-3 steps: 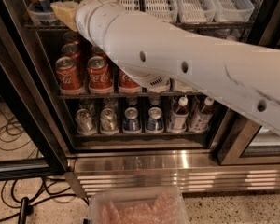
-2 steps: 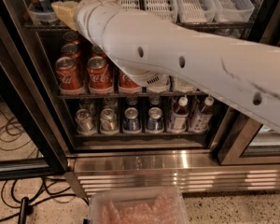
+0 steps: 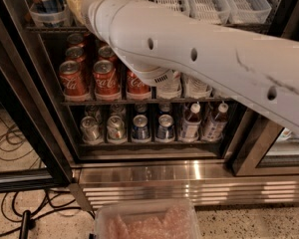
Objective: Pick green can from top shelf of fridge
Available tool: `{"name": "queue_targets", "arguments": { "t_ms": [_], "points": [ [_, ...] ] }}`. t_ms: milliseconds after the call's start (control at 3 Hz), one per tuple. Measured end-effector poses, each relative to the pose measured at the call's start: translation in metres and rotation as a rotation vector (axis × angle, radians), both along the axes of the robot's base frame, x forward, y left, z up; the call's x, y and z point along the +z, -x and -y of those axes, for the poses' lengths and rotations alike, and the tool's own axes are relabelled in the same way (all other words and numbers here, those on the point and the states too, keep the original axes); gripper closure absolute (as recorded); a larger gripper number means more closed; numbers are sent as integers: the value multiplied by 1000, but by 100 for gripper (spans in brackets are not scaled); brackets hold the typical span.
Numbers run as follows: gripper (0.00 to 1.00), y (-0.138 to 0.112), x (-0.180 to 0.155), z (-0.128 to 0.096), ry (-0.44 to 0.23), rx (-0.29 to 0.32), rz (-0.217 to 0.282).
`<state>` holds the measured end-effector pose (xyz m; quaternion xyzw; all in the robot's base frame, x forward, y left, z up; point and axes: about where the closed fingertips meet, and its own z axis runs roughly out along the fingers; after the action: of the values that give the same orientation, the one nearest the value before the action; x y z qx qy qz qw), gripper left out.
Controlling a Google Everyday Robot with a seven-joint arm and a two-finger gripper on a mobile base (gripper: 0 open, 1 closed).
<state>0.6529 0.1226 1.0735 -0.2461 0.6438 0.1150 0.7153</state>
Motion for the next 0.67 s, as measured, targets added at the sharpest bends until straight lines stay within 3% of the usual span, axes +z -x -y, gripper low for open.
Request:
{"name": "queue_targets", "arguments": {
  "t_ms": [667],
  "points": [
    [100, 0, 0, 0, 0, 0, 0]
  ]
}}
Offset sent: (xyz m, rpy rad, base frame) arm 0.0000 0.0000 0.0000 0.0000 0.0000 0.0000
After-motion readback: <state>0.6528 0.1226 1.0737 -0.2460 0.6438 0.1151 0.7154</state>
